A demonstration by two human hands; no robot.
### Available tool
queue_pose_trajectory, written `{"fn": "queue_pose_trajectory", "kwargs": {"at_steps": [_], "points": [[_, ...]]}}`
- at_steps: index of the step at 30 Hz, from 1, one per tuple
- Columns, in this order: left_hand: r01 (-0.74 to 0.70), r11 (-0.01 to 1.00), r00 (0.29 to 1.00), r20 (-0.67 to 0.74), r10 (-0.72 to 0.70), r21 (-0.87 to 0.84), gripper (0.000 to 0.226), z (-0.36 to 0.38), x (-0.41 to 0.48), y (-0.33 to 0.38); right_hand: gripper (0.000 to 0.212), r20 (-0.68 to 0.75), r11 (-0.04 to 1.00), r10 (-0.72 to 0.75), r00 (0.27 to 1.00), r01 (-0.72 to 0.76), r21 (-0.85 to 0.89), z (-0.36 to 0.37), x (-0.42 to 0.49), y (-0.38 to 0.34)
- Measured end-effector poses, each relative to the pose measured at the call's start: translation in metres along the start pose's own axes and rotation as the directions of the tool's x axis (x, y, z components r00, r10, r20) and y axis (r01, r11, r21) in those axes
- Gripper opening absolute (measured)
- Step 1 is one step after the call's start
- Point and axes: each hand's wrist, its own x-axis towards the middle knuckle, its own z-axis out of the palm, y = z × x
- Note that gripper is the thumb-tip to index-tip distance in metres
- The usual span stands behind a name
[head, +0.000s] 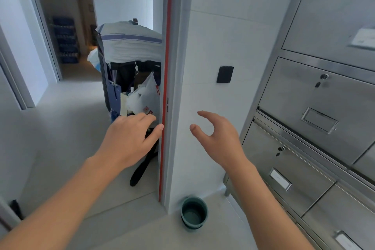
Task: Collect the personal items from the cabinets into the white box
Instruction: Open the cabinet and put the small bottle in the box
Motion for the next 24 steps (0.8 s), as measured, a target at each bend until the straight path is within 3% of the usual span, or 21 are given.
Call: {"fn": "queue_pose_trajectory", "kwargs": {"at_steps": [10,16,20,24], "points": [[0.056,0.994,0.996,0.069,-0.063,0.096,0.054,0.008,-0.034,-0.010,0.057,0.131,0.996,-0.060,0.990,0.069,-0.064,0.031,-0.017,-0.005],[0.185,0.965,0.977,0.067,-0.200,0.188,0.053,-0.013,-0.066,-0.004,0.057,0.218,0.981,-0.187,0.958,0.194,-0.013,0.044,-0.020,-0.018],[0.333,0.898,0.934,0.030,-0.356,0.287,0.057,-0.038,-0.099,0.009,0.056,0.282,0.944,-0.330,0.901,0.315,0.097,0.054,-0.022,-0.038],[0.520,0.787,0.832,0.013,-0.555,0.334,0.061,-0.058,-0.156,0.036,0.058,0.386,0.884,-0.467,0.796,0.409,0.226,0.067,-0.048,-0.055]]}}
